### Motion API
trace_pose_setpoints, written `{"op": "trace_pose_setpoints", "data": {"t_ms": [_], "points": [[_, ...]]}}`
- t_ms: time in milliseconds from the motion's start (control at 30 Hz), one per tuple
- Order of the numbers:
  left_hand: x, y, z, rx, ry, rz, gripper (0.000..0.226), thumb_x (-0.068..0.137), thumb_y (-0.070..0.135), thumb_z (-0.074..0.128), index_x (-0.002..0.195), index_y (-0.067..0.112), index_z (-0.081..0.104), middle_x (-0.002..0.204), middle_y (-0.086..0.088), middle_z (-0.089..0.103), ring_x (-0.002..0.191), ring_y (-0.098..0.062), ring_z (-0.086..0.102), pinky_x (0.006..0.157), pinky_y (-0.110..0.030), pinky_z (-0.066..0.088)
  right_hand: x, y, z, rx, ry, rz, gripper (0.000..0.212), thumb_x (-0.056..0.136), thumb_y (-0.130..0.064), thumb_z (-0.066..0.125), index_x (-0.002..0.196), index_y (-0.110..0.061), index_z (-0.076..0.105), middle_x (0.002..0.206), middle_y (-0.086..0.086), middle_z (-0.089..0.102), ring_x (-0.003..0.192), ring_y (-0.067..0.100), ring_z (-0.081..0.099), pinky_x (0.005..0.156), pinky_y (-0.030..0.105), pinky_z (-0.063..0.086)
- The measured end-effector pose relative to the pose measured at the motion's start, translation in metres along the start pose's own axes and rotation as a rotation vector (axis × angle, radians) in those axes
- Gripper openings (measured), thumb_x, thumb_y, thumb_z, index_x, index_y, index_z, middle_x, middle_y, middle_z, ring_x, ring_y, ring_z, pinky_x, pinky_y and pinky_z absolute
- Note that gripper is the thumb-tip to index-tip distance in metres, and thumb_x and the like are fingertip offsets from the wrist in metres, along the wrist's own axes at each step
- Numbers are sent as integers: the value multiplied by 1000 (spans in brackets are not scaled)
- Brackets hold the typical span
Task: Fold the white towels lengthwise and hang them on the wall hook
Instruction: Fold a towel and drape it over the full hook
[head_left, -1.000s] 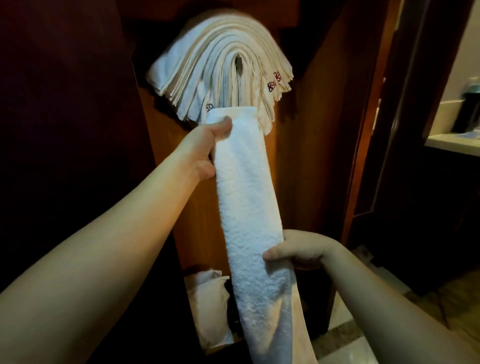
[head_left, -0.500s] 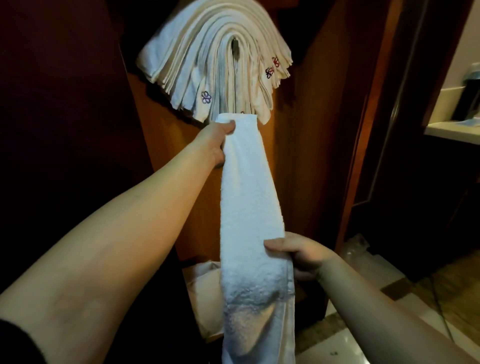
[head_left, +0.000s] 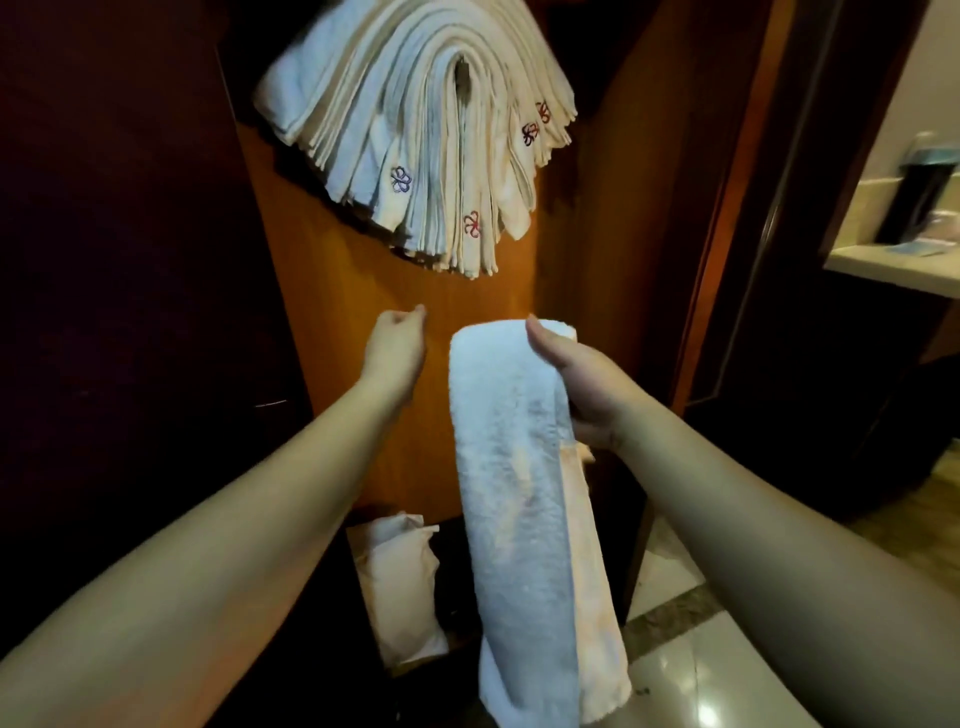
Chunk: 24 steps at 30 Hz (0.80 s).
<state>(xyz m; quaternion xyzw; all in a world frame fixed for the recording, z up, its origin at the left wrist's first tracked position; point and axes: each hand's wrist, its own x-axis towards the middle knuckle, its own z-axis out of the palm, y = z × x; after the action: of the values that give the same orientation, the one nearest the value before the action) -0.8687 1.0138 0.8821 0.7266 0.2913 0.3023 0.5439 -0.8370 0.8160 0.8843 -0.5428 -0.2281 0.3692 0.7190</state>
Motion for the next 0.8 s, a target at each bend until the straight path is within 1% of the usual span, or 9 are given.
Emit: {"op": "trace_pose_setpoints", "data": {"t_ms": [67,133,267,333,400,467,533,633,800], "points": [[-37,-15,-6,-65,130,270,12,100,23,54,102,14,61,97,-3,61,83,-12,54,74,-27,40,2,-7,2,17,82,-53,56,93,-49,55,129,-6,61,123,14,69,115,28,66,107,43,45],[-81,-30,-5,-109,36,390,12,97,12,58,91,23,58,94,-1,61,82,-8,54,73,-17,41,6,-13,6,-13,139,-119,51,98,-48,48,130,-10,60,119,9,72,111,24,68,106,41,46],[-118,-54,17,109,-217,383,23,93,23,65,114,22,55,114,3,56,98,-7,57,85,-25,48,9,-24,27,-157,210,-231,50,99,-52,48,129,-14,59,122,5,71,113,22,67,112,46,41],[-114,-53,23,263,-188,372,33,91,24,62,122,21,51,122,7,51,107,-13,56,91,-35,50,10,-29,38,-196,254,-284,45,97,-52,51,121,-15,62,121,6,71,111,21,68,109,45,45],[-105,-47,24,330,-148,359,21,92,22,58,112,23,51,112,10,52,100,-17,58,85,-40,52,12,-35,45,-265,319,-330,64,86,-64,57,123,-13,61,126,7,68,115,21,66,109,45,46],[-98,-44,22,318,-123,345,4,94,22,56,93,22,52,93,8,57,83,-18,60,70,-38,52,11,-42,51,-419,388,-343,82,82,-74,51,132,-9,56,131,5,63,118,21,61,109,42,44],[-95,-47,17,253,-58,387,13,95,21,56,83,22,51,81,6,57,70,-13,58,60,-36,50,8,-47,52,-588,472,-345,75,95,-68,40,137,-8,52,127,1,57,114,18,55,104,32,39],[-104,-52,8,159,34,500,14,95,18,58,82,21,54,78,7,55,64,-9,53,54,-25,43,9,-50,44,-721,530,-324,77,99,-65,29,142,-4,49,144,12,50,131,28,48,109,36,32],[-126,-50,19,57,-117,330,26,92,46,64,95,26,47,94,12,54,78,-6,57,66,-30,53,8,-44,51,-894,499,-314,77,99,-65,23,125,-6,63,134,13,58,121,25,55,101,31,34]]}}
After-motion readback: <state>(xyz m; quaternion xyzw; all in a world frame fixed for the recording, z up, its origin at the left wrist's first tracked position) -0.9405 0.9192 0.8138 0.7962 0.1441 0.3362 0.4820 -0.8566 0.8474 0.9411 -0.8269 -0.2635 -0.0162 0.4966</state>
